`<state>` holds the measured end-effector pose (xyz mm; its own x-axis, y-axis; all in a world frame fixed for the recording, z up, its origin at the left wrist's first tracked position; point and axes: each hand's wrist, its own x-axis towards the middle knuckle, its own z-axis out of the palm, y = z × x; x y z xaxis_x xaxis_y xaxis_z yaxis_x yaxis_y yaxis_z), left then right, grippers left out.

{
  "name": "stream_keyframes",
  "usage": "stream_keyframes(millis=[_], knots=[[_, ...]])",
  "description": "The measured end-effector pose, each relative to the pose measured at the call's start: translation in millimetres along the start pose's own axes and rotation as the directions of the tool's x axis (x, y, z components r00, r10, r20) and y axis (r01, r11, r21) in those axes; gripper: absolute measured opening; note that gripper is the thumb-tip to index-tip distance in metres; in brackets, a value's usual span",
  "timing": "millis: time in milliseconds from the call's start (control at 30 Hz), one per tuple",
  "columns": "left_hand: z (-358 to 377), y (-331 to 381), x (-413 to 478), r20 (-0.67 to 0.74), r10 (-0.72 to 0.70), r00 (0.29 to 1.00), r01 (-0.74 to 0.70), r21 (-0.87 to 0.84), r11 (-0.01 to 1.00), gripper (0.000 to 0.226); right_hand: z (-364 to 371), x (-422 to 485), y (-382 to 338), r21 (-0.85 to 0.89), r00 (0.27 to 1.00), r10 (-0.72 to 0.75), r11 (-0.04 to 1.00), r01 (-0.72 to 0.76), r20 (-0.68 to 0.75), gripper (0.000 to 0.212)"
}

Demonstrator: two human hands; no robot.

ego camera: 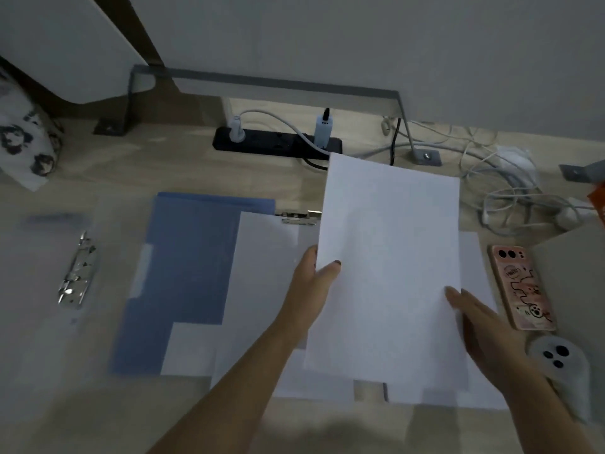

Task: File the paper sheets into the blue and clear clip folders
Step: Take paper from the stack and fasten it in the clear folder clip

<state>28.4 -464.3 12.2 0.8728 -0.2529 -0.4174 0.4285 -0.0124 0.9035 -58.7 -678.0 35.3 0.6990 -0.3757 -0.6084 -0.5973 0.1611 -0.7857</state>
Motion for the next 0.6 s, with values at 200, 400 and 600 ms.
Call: stream_keyframes(millis=[200, 400, 600], knots=[[-111, 12, -17, -0.284, 0.029, 0.958, -0.016, 0.048, 0.999, 0.027, 108, -3, 5, 0.047, 0.947, -0.011, 0.999, -0.005, 0.322, 0.043], [-216, -1, -33, -0.443, 0.009, 0.897, 0.058, 0.136, 0.989, 0.016, 212, -19, 22, 0.067, 0.898, 0.008, 0.997, -0.042, 0.439, 0.032], [-306, -20, -55, -0.677, 0.095, 0.729, 0.035, 0.176, 0.984, 0.014, 275, -30, 52, 0.029, 0.909, 0.053, 0.997, -0.071, 0.413, 0.03]])
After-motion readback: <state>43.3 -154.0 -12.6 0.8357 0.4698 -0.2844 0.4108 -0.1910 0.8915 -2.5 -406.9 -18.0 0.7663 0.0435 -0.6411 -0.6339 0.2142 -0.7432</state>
